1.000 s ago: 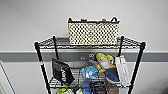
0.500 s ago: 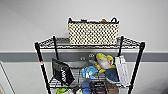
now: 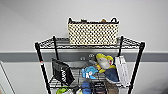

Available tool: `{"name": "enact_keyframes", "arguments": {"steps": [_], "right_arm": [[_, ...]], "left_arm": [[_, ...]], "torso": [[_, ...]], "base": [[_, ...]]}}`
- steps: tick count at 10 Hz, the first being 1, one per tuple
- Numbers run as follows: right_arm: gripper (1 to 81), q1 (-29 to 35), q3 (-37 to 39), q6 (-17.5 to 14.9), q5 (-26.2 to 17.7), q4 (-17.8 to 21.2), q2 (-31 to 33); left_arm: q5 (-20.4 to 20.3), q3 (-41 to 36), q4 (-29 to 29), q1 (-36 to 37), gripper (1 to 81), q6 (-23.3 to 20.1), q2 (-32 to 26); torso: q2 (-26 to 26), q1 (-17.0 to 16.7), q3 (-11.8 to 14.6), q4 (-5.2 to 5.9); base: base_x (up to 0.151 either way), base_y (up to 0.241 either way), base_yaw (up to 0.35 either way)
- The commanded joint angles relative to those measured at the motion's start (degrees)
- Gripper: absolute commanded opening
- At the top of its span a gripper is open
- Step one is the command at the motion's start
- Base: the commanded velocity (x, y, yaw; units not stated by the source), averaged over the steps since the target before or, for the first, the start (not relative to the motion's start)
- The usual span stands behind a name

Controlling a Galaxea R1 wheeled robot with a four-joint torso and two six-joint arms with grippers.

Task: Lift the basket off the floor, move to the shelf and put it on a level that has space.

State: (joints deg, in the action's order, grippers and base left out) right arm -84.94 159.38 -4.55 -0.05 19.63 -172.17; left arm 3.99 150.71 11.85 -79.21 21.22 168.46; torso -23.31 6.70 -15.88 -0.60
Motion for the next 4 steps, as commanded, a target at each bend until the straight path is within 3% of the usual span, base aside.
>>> {"name": "enact_keyframes", "arguments": {"steps": [1,4], "right_arm": [[81.1,2.19,0.39,-0.38,-1.81,-2.47,-2.06],[81.1,1.84,0.48,-0.38,-0.21,-2.93,-3.03]], "left_arm": [[2.43,8.87,1.16,2.53,81.1,-0.04,5.38],[3.4,11.18,1.25,2.09,81.1,-0.13,7.42]], "torso": [[0.0,0.0,0.0,0.0],[-0.02,0.0,0.02,0.0]], "base": [[0.0,0.0,0.0],[0.0,0.0,0.0]]}}
